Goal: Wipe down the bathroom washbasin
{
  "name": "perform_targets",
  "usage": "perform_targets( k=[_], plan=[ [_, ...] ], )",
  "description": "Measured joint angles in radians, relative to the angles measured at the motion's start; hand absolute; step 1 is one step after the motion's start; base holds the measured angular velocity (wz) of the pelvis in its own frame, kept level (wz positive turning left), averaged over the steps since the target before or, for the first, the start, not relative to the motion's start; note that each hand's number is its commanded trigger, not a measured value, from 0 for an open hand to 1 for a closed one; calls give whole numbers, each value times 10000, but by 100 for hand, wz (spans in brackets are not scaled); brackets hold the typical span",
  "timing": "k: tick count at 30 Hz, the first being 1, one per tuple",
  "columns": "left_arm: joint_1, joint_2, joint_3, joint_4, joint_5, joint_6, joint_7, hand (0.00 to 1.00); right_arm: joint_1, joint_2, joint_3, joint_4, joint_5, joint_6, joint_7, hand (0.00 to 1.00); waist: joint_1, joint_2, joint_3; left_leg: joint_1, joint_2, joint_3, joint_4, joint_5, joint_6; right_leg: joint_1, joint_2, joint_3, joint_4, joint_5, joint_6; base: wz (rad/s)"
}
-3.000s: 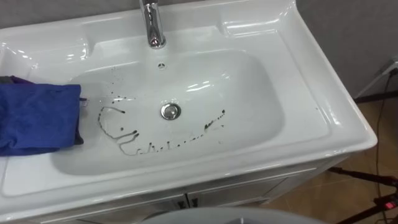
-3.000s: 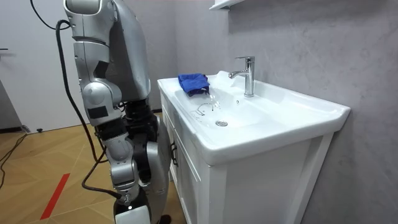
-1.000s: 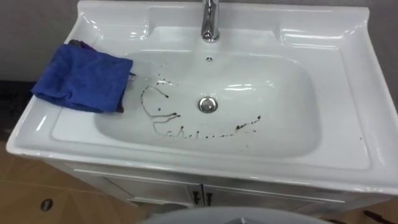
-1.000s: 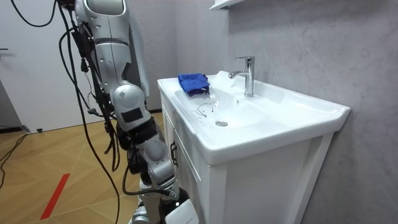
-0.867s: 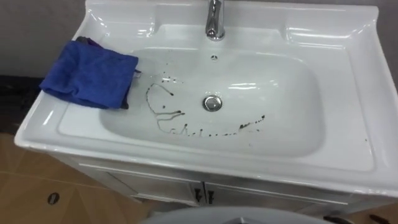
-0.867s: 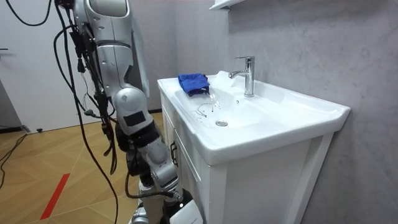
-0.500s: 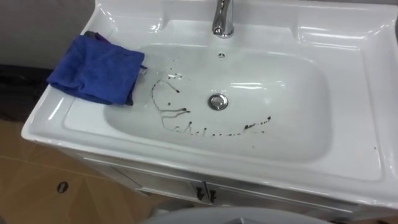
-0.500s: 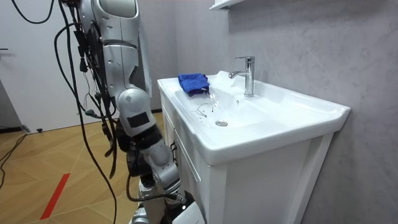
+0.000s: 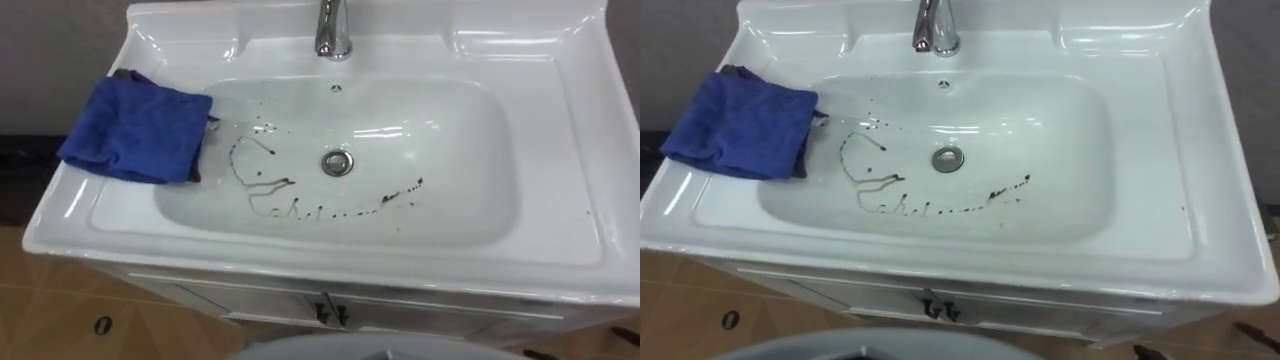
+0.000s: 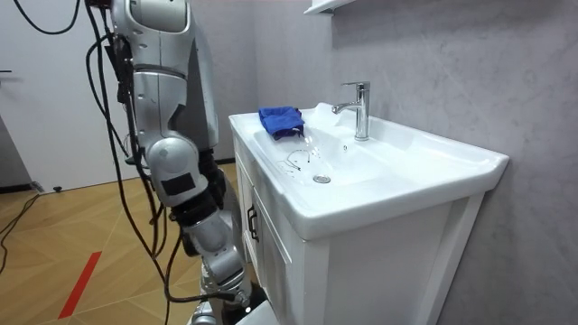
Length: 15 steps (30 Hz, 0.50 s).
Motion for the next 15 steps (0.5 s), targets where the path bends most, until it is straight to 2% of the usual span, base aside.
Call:
perform_targets(
  k=[2,5,12,14,15],
  plan=[
    [5,-1,-434,0,-2,-1,-48,0,2,0,66,137,138,-2,92,0,-113,1,8,86,6,10,-50,0,-1,12,40,230,4,-3,-15,-9],
    [14,-3,-840,-4,4,-10,-268,0,27,1,193,157,266,0,290,0,-202,-11,16,140,9,17,-92,-1,-3,12,57,342,2,-12,-36,-11],
    [190,-15,-1230,-3,3,-174,-992,0,74,0,183,190,235,-17,383,0,-481,-175,45,355,8,162,-343,3,-4,98,51,466,-71,-13,-36,-8],
    [195,-63,-1763,-2,3,-203,-1284,0,41,11,185,188,248,-61,620,0,-473,-260,115,433,5,165,-348,1,-3,202,51,484,-60,-11,-33,0],
    [195,-76,-1895,-2,4,-208,-1357,0,32,15,186,187,251,-89,682,0,-474,-285,124,448,7,165,-360,0,-4,207,52,483,-59,-11,-33,0]
  ],
)
